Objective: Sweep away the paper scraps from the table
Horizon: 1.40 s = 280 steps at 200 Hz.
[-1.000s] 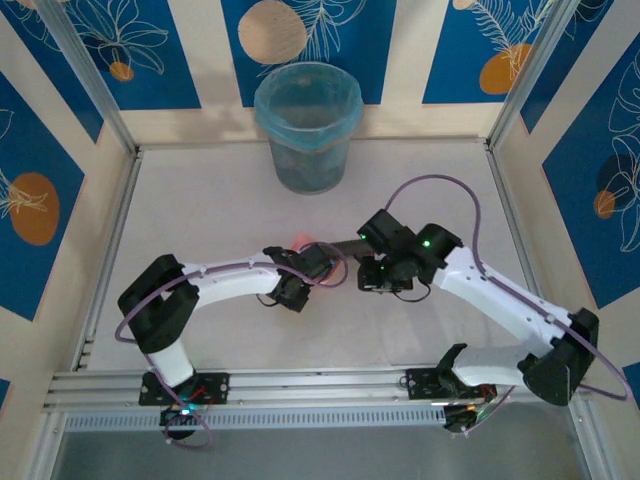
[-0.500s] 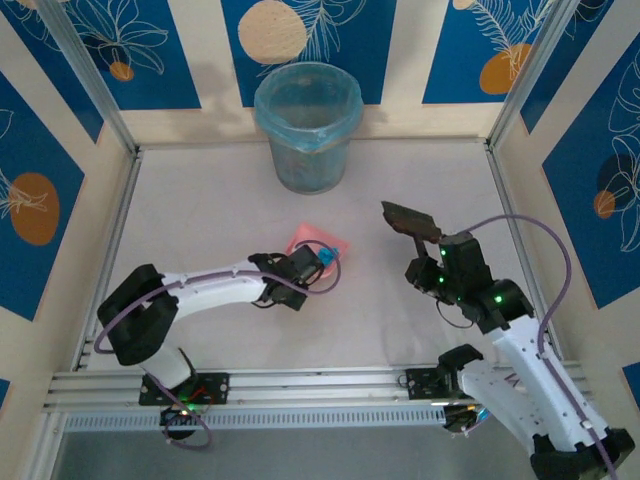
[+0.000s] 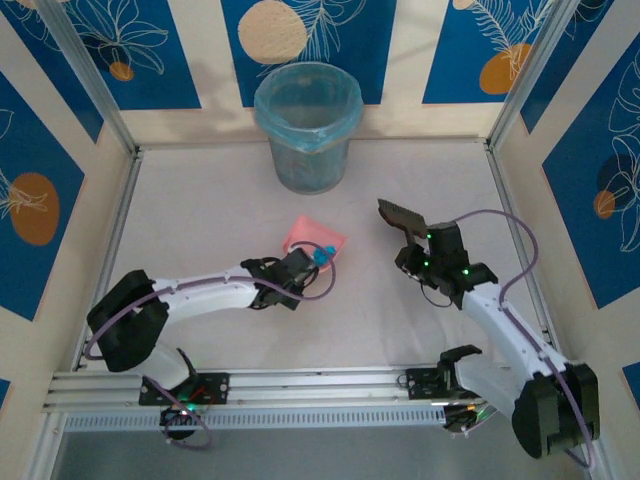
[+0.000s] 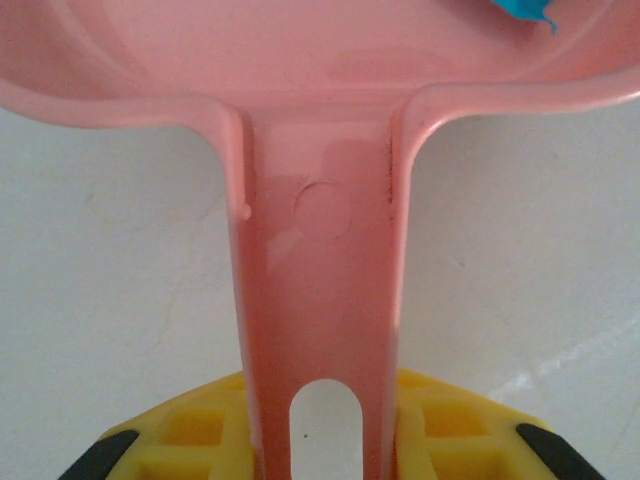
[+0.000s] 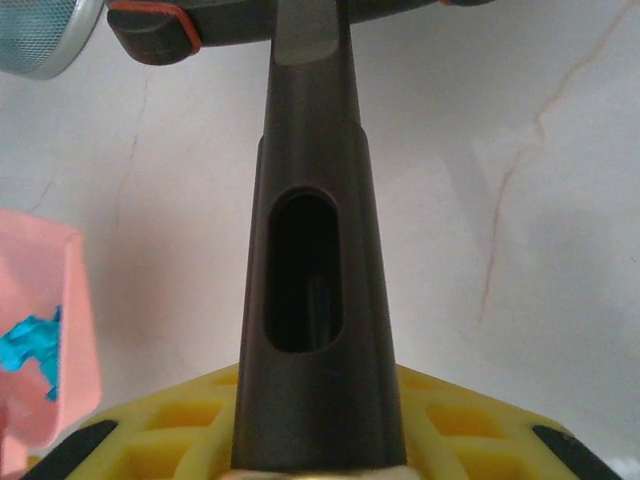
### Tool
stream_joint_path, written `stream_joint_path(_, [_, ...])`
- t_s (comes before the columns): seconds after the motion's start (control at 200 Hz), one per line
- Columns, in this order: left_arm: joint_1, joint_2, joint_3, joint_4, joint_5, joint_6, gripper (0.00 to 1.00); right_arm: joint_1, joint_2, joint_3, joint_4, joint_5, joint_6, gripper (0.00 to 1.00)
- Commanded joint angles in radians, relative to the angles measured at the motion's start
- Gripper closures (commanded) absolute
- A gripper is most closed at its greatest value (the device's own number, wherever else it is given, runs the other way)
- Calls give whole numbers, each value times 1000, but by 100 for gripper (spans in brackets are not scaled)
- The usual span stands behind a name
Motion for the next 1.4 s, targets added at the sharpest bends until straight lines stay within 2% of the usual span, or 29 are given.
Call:
stream_joint_path(0.0, [-4,-42,-9,14,-49,16,100,32,41,24,155,3,-46,100])
stream_joint_path(0.275, [-3,-165,58,-111,-41,-14,100,146,2,-97,286,158,-48,100])
stream_joint_path(0.44, [-5,-210,168,-251,-45,-37,100,176,-35,-169,370,197,-19,100])
stream_joint_path(0.67, [-3,-216,365,-399,-85,-45,100,228,-20,-176,415,237,-48,100])
stream_joint_path(0.83, [6,-132,560,-486,-126,-23,100,259,-16,-176,437,259,-70,100])
stream_joint_path(1.01, [58,28,836,-582,-52,2,100,268,-12,-174,440,281,-79,100])
stream_joint_path(1.14, [106,149,1033,-614,33,16,100,270,-13,-169,429,299,-84,100])
stream_joint_path(1.396, [209,420,1479,-681,288,14,100,274,-27,-171,425,313,-100,100])
